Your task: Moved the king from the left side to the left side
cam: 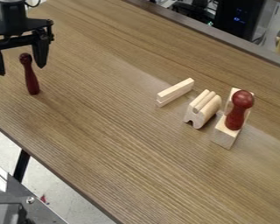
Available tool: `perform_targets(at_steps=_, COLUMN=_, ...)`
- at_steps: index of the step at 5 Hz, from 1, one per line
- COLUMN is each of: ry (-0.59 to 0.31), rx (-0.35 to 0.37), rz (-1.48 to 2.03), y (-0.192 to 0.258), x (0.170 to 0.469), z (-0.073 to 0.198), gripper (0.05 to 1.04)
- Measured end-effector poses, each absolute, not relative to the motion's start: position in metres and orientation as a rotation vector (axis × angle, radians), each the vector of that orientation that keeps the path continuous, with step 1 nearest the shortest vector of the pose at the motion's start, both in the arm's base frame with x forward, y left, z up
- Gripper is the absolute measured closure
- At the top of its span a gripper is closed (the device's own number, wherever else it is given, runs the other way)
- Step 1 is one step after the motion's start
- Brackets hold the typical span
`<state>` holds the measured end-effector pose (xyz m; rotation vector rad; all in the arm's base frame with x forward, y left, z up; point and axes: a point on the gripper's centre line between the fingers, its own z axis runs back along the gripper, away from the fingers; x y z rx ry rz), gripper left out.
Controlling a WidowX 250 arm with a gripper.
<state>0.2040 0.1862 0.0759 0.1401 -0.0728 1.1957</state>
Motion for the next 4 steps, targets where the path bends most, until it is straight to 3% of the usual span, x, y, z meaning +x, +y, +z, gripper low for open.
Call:
perform_targets(at_steps=2, ry=-0.088, rx=0.092, rz=1.242, y=0.196, x=0.212, z=0.073, gripper=0.706)
perform_targets(at_steps=3, ry=-0.081, rx=0.053, rz=1.222, y=0.188, x=0.214, z=0.079, gripper=0.785)
perform_targets(at_steps=4, ry=-0.167, rx=-0.015, rz=1.142, y=0.162, x=0.223, z=0.118, gripper=0.785)
